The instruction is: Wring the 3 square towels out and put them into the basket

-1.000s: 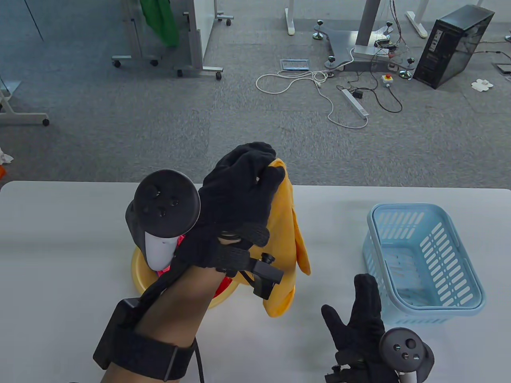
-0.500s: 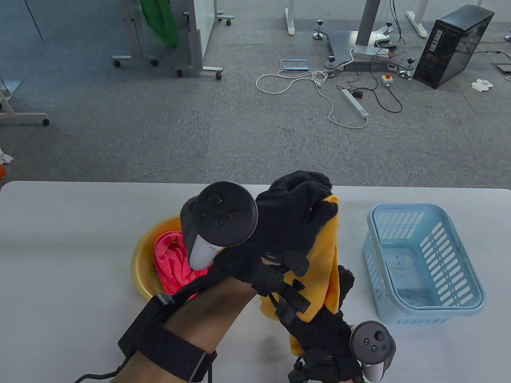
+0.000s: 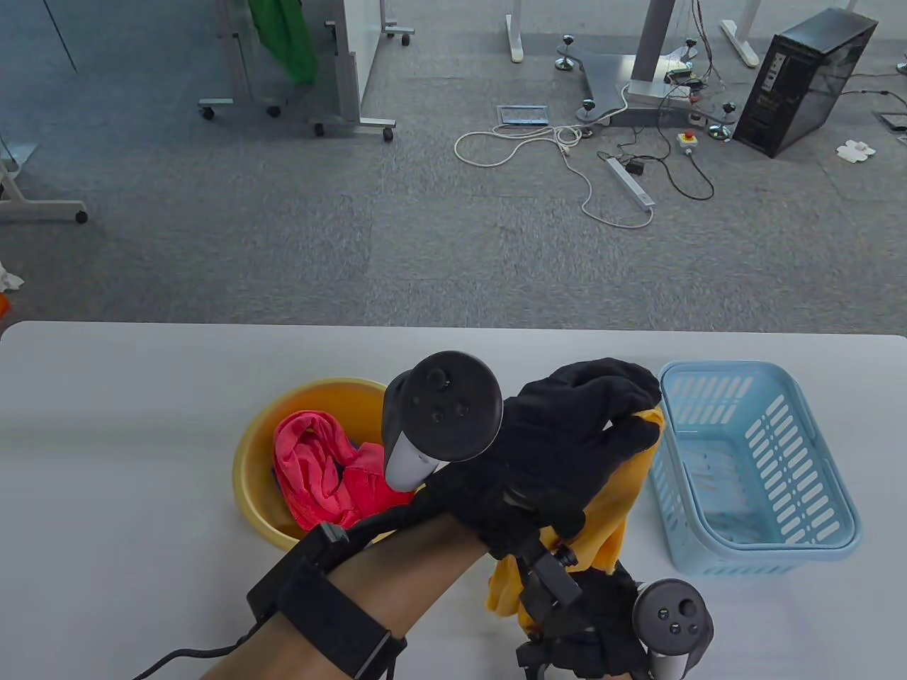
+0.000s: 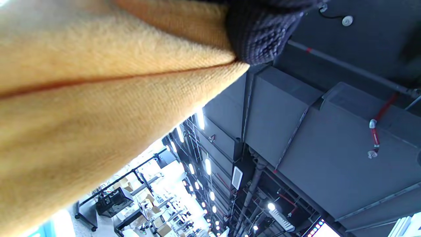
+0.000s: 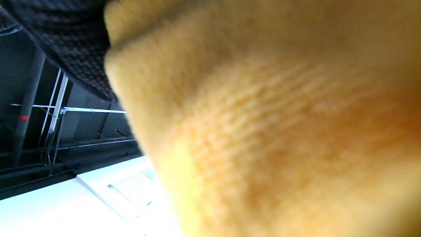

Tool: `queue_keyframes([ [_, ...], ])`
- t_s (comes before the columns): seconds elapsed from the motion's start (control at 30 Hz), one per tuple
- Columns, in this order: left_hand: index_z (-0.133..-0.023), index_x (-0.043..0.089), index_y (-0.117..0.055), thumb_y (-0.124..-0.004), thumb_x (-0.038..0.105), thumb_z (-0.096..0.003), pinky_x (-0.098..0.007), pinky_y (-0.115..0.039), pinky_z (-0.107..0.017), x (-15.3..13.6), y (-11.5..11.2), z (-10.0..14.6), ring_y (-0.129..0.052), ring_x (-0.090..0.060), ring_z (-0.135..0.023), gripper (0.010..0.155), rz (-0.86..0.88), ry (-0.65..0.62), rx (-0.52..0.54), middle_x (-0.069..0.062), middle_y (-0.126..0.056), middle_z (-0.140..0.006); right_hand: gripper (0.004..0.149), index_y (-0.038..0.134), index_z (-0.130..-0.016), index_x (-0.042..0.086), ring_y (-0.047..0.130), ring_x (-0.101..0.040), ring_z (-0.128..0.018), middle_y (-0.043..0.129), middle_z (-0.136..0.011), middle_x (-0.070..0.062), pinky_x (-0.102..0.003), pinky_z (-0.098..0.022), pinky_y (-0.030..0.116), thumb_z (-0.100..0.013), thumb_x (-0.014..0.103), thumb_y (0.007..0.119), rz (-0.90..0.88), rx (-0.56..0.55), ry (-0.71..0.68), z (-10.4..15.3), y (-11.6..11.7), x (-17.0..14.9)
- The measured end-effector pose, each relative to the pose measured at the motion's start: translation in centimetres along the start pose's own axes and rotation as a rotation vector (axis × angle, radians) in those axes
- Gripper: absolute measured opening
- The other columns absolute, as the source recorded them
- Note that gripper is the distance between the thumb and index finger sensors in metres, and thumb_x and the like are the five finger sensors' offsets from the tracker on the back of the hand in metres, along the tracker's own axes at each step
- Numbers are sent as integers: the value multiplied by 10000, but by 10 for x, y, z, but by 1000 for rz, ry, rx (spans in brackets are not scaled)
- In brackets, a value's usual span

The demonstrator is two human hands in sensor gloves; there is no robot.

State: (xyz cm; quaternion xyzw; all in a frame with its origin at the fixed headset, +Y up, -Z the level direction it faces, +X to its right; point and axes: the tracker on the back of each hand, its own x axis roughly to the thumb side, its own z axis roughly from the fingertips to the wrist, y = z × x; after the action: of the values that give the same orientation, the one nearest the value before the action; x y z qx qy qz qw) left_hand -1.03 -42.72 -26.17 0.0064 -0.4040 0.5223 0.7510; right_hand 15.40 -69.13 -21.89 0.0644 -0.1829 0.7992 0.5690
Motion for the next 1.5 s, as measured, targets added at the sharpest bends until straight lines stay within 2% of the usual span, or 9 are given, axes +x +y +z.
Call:
queue_keyframes([
  [0.1, -841, 96, -862, -804, 356, -541, -730, -504, -675, -2, 7, 5, -700, -428, -1004, 401, 0, 8, 17, -134, -790, -1013, 486, 791, -882, 206, 952, -175, -473, 899, -676, -17, -519, -641, 753, -512, 482, 943, -22, -13, 29, -2, -6, -4],
  [0.2, -839, 98, -864, -804, 360, -540, -727, -511, -674, -6, 17, 11, -706, -425, -1002, 402, -6, 6, 53, -130, -793, -1011, 433, 778, -836, 212, 830, -337, -876, 778, -922, -51, -669, -728, 578, -527, 475, 929, -6, -23, 35, -4, -15, -7],
  [0.27, -838, 102, -865, -804, 363, -539, -726, -514, -673, -12, 22, 16, -708, -424, -1000, 402, 26, 16, 79, -128, -795, -1011, 423, 778, -804, 161, 664, -499, -990, 614, -1100, -148, -698, -737, 531, -517, 423, 947, -28, -35, 45, -6, -21, -8],
  [0.37, -842, 104, -862, -802, 365, -541, -723, -517, -673, -25, 26, 23, -708, -427, -998, 403, 76, 41, 107, -130, -793, -1011, 417, 757, -804, 151, 999, -299, -674, 836, -906, -171, -571, -706, 700, -500, 339, 972, -27, -92, 77, -5, -29, -10],
  [0.5, -841, 106, -862, -802, 369, -542, -720, -522, -672, -40, 34, 31, -712, -425, -995, 403, 90, 70, 145, -129, -794, -1010, 504, 688, -891, 148, 1035, -188, -440, 905, -799, -143, -476, -622, 809, -514, 346, 958, -43, -142, 124, -3, -31, -14],
  [0.57, -842, 106, -863, -803, 370, -543, -718, -526, -671, -46, 37, 37, -715, -427, -992, 403, 117, 91, 159, -129, -796, -1008, 799, 463, -1088, 132, 1024, -173, -405, 915, -774, -101, -465, -607, 819, -512, 377, 960, -40, -135, 131, -5, -34, -15],
  [0.73, -839, 102, -867, -806, 368, -542, -716, -531, -668, -64, 45, 51, -720, -428, -987, 403, 148, 129, 202, -133, -800, -1003, 580, 707, -983, 151, 1014, -177, -386, 950, -711, -97, -476, -600, 815, -521, 398, 957, 1, -131, 102, -7, -44, -13],
  [0.97, -828, 108, -881, -826, 381, -539, -709, -548, -663, -122, 45, 78, -742, -424, -972, 402, 124, 267, 295, -129, -821, -987, 538, 678, -1000, 158, 1000, -182, -430, 925, -741, -92, -494, -629, 784, -568, 409, 879, -51, -166, 70, -6, -58, -4],
  [1.5, -804, 88, -904, -874, 376, -522, -705, -567, -650, -207, -41, 108, -765, -439, -947, 403, 61, 500, 141, -140, -845, -963, 556, 631, -1027, 184, 992, -205, -535, 883, -816, -79, -530, -678, 732, -580, 417, 865, -53, -189, 16, -6, -66, 4],
])
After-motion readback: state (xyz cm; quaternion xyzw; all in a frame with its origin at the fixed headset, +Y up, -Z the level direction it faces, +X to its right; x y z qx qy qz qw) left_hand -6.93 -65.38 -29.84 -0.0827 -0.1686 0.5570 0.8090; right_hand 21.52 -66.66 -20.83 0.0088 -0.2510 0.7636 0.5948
